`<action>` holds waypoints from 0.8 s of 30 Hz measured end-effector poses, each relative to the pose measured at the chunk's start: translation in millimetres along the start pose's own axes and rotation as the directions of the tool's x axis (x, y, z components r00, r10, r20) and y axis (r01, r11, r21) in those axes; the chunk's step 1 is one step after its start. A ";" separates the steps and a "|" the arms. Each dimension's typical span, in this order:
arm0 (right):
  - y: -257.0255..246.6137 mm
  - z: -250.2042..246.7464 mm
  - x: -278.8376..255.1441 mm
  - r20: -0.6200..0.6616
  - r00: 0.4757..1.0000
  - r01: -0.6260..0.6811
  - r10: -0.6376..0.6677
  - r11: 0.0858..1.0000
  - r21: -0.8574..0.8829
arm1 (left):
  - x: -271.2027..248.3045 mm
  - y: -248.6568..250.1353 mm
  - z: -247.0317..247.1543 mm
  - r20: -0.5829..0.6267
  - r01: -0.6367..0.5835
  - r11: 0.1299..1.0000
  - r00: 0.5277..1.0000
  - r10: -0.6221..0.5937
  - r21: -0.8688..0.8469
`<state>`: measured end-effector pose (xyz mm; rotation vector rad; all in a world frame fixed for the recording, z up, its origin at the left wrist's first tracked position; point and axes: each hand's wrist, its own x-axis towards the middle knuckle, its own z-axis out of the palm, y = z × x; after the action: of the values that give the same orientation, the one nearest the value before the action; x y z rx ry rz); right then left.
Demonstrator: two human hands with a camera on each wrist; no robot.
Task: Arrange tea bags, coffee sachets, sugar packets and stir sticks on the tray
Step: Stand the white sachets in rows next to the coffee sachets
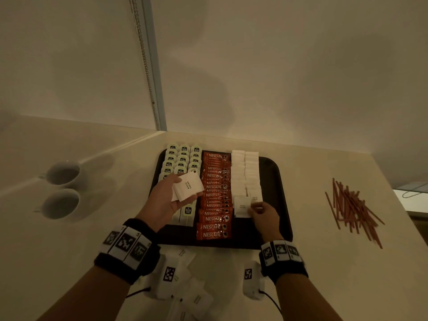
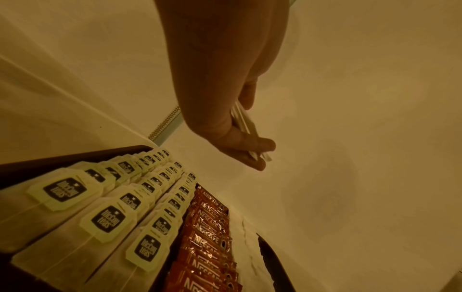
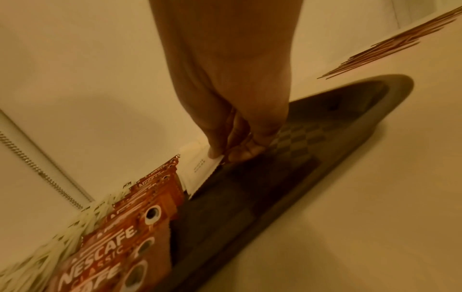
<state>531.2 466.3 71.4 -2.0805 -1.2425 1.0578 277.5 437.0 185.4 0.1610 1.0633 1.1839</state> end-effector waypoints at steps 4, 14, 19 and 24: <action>-8.1 5.3 -0.7 -0.043 0.998 0.039 -0.040 0.999 -0.016 | 0.9 0.8 -1.1 -0.018 0.002 1.000 1.000 -0.003 -0.005; -12.9 12.8 -3.0 -0.120 0.979 0.140 -0.162 0.975 -0.174 | 2.5 -1.5 -0.1 0.012 -0.010 0.999 1.000 0.010 0.030; -65.3 14.7 -28.8 0.040 0.919 0.377 -0.393 0.903 0.204 | 4.5 -5.0 0.6 0.029 -0.071 0.981 0.997 0.067 0.180; -118.5 19.9 -51.1 0.286 0.803 0.444 -0.523 0.845 0.299 | 4.2 -13.4 -0.1 0.028 -0.154 0.893 0.987 0.158 0.422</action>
<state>440.8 476.5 165.0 -1.3202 -1.6394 1.2814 286.4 434.6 174.7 0.5924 1.3244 1.0801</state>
